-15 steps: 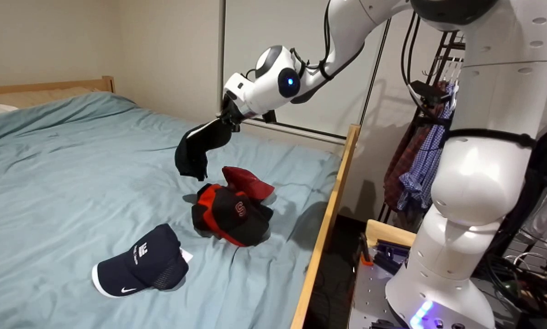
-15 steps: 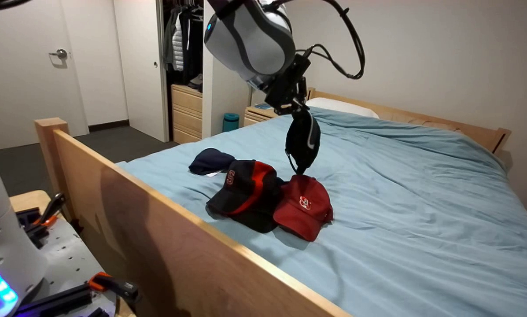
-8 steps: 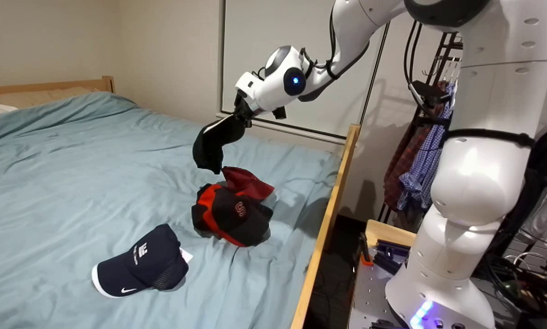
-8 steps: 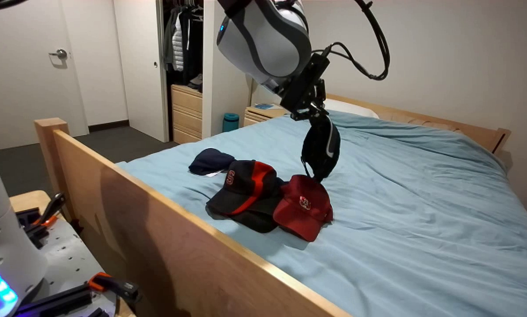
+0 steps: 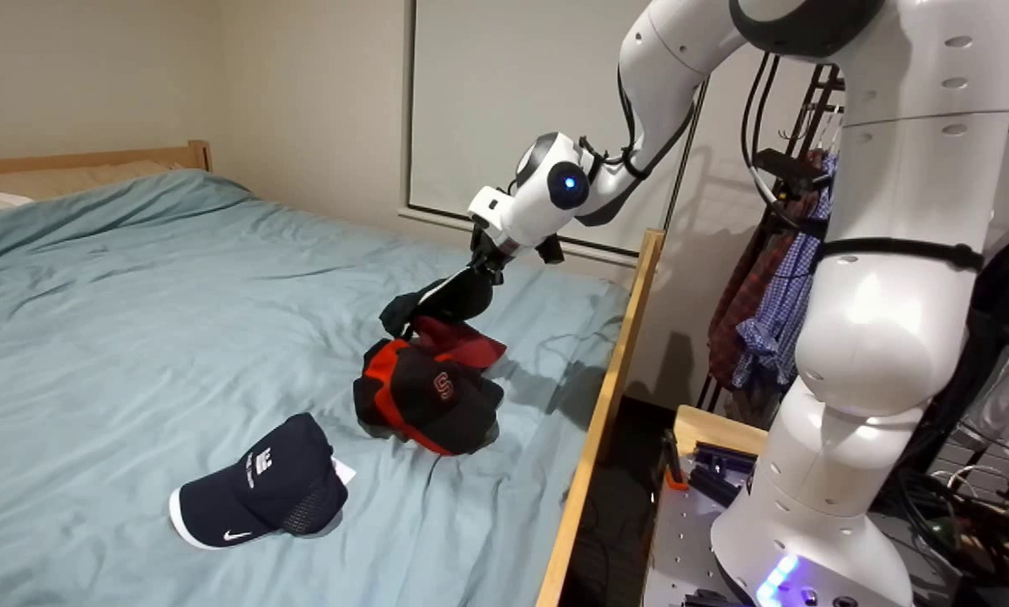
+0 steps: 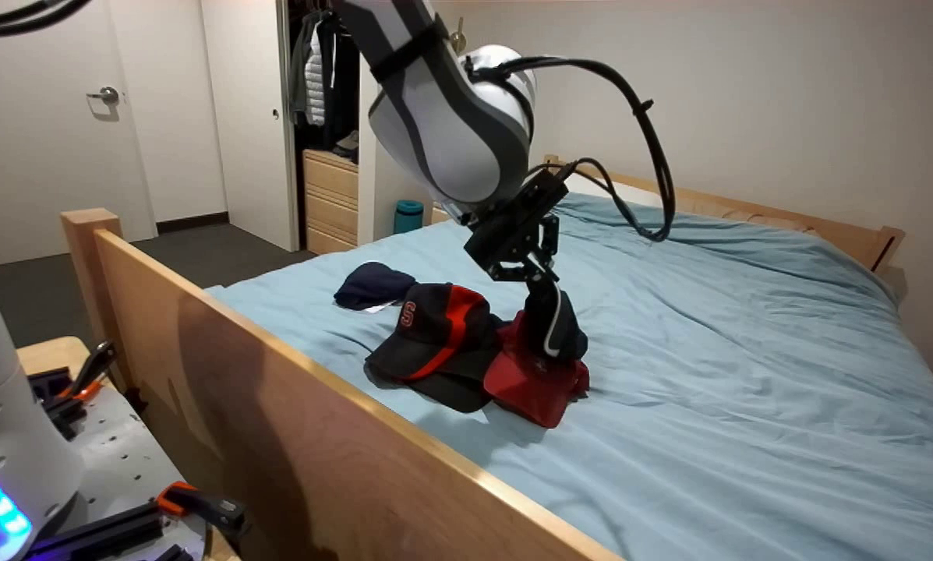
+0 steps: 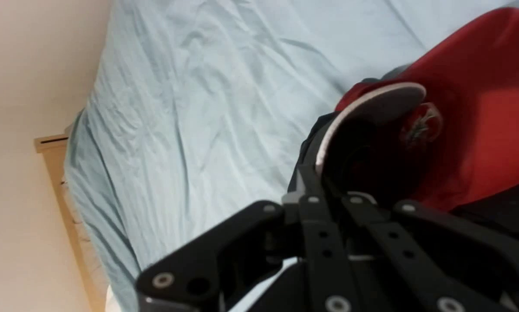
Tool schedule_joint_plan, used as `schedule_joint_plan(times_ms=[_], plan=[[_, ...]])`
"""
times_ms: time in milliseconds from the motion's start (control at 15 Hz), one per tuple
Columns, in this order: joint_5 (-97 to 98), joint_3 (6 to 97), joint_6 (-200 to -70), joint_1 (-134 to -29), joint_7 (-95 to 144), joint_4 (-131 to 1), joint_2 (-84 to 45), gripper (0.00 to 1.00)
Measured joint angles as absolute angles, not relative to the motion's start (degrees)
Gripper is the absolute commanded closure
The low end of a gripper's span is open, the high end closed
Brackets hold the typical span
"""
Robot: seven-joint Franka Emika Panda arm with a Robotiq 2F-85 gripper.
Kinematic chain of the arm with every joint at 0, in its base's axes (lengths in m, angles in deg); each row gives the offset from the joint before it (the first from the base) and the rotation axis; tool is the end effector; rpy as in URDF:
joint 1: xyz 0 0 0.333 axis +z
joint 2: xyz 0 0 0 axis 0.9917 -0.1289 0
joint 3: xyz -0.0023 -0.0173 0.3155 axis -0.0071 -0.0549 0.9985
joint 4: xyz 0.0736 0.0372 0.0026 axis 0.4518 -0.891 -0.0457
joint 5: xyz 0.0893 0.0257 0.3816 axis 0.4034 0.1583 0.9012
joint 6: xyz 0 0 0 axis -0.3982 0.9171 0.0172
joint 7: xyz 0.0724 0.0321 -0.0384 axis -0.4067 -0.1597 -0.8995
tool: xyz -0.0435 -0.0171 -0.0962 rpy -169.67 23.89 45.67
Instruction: Place the black cap on the stack to the right
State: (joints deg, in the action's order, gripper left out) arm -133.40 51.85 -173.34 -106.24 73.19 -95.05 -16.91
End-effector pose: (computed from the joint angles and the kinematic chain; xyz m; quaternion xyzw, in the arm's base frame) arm 0.4865 -0.1964 0.2782 0.8069 0.4187 0.1966 0.3673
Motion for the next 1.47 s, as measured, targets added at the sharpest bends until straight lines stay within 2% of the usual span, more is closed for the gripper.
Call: schedule_joint_plan(times_ms=[600,667,800,1200,1467], plan=[[-129.1,46.1,-173.8,-105.3,69.8,-106.9,-14.6,0.96],[-129.1,45.9,-174.0,-105.2,69.8,-107.5,-14.5,0.7],[-129.1,45.8,-175.6,-105.2,69.8,-107.9,-14.4,0.66],[-126.1,40.6,-184.3,-104.1,65.5,-113.4,-19.2,0.27],[-119.6,28.9,-188.0,-95.1,63.3,-116.5,-23.0,0.02]])
